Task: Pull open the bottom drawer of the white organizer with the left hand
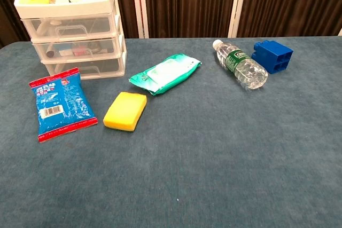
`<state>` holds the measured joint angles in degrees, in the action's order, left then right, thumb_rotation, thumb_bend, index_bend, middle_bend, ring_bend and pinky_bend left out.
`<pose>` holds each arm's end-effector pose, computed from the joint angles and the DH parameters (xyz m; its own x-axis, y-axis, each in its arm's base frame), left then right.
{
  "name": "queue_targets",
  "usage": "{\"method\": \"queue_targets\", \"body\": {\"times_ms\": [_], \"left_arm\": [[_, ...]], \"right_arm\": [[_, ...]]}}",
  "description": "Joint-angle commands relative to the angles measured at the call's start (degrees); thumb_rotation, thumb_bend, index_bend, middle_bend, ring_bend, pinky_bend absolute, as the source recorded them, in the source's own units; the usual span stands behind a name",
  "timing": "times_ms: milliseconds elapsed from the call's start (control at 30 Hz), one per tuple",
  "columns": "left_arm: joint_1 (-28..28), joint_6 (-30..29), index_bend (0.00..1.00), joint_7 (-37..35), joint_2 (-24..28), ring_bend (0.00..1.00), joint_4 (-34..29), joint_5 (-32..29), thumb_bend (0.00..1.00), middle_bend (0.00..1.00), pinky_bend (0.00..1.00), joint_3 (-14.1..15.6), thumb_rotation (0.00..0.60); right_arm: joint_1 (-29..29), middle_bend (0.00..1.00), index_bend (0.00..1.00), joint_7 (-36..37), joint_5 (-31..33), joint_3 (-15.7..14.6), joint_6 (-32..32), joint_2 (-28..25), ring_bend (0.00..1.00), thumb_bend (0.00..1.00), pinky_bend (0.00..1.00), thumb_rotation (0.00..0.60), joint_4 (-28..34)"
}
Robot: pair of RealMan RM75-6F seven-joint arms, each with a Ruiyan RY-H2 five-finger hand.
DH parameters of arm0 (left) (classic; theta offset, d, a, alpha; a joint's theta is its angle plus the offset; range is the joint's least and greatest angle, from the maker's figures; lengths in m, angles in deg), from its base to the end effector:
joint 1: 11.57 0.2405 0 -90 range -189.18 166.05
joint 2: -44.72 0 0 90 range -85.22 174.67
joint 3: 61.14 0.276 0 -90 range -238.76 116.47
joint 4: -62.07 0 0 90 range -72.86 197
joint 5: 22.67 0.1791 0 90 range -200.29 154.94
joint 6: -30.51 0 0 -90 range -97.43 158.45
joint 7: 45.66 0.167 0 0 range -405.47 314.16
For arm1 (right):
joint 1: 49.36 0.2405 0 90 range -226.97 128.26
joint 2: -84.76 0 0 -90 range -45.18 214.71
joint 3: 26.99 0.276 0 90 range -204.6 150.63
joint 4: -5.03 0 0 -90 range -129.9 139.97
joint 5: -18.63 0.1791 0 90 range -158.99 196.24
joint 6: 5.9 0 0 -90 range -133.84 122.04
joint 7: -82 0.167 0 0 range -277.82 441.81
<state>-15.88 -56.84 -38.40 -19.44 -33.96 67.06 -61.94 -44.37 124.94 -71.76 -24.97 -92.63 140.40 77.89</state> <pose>-0.2978 0.1923 0.1874 0.4559 -0.0018 0.8900 0.8879 -0.0678 -0.4550 -0.3549 -0.2046 0.2829 0.1494 -0.0017 0.9888 -0.9865 -0.0675 0.1490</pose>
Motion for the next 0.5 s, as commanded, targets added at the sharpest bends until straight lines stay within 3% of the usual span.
{"method": "queue_targets", "body": {"times_ms": [33, 333, 500], "left_arm": [[0.03, -0.03, 0.04, 0.05, -0.01, 0.00, 0.00, 0.00, 0.14, 0.00, 0.08, 0.00, 0.600], [-0.03, 0.32, 0.04, -0.20, 0.00, 0.00, -0.08, -0.32, 0.15, 0.00, 0.09, -0.03, 0.600], [-0.32, 1.14, 0.05, -0.69, 0.01, 0.02, -0.47, -0.99, 0.16, 0.05, 0.18, -0.18, 0.600]], "right_arm": [[-0.04, 0.00, 0.00, -0.04, -0.05, -0.02, -0.10, 0.01, 0.00, 0.14, 0.00, 0.600, -0.01], [-0.02, 0.00, 0.00, -0.33, -0.01, 0.04, -0.12, 0.08, 0.00, 0.14, 0.00, 0.600, 0.06], [0.12, 0.00, 0.00, -0.28, 0.06, 0.03, 0.22, 0.02, 0.00, 0.14, 0.00, 0.600, 0.20]]}}
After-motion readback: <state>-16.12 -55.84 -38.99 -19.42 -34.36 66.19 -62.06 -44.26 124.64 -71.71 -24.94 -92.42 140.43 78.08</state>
